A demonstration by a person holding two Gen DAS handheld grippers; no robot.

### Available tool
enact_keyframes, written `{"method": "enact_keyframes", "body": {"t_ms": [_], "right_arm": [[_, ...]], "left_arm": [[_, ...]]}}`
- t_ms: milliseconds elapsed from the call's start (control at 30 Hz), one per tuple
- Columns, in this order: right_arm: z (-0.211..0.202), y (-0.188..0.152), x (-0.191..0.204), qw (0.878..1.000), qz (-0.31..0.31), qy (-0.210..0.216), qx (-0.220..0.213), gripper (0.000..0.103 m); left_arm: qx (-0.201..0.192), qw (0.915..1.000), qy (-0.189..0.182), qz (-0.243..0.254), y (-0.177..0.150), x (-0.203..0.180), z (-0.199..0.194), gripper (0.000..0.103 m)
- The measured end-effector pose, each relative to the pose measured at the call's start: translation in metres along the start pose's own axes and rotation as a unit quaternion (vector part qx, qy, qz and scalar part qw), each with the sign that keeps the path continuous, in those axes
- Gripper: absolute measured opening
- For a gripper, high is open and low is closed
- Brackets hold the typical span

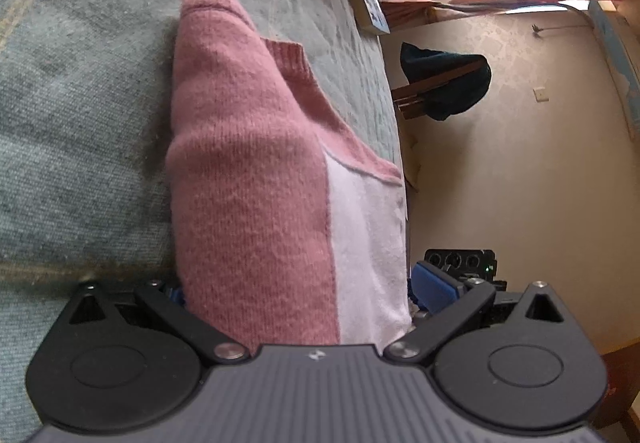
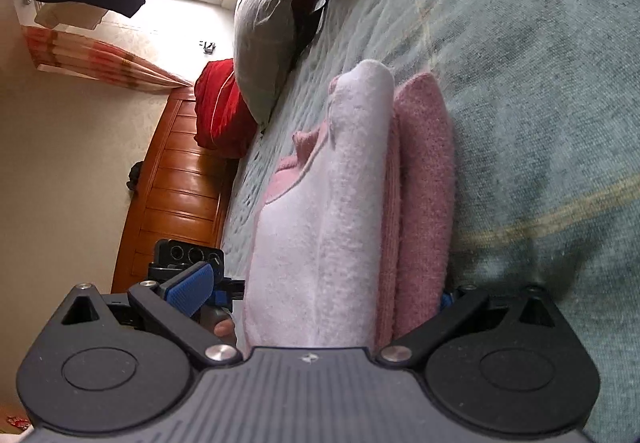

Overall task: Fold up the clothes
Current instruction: 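Close both grippers on the sweater stack, pinching its folded layers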

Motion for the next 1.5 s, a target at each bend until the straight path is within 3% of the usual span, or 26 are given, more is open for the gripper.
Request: {"method": "enact_keyframes", "body": {"t_ms": [233, 367, 533, 733, 1000, 1500], "right_arm": [[0.001, -0.012, 0.007, 1.000, -0.028, -0.010, -0.005, 0.103], [0.002, -0.008, 0.004, 1.000, -0.012, -0.004, -0.014, 0.103], [0.000, -0.017, 0.013, 1.000, -0.017, -0.011, -0.005, 0.103], [0.000, -0.010, 0.010, 1.000, 0.008, 0.001, -0.016, 0.103], [-0.002, -0.007, 0.014, 0.999, 0.018, 0.018, -0.038, 0.103], [-0.002, -0.014, 0.042, 0.999, -0.012, 0.004, -0.031, 0.103]], "left_arm": [[0.001, 0.9995, 0.001, 0.030, -0.010, -0.008, 0.000, 0.102], [-0.009, 0.9999, 0.000, -0.007, 0.001, -0.005, 0.007, 0.102], [0.001, 1.0000, 0.002, 0.006, -0.012, -0.012, -0.004, 0.102], [-0.017, 0.9983, -0.015, -0.054, -0.001, -0.002, -0.004, 0.101], [-0.029, 0.9978, -0.027, -0.053, -0.002, -0.006, -0.010, 0.101], [-0.046, 0.9973, -0.047, -0.034, 0.000, -0.027, -0.030, 0.101]]}}
Point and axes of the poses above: each gripper's, at about its wrist camera, not at the fingertips, and z roughly the way its jaws point, x to its left, y to its top, the point moved 7 cm from there along z, roughly the way its jaws point, and after that the axes turned 9 degrees about -x, right-handed, at the moved point
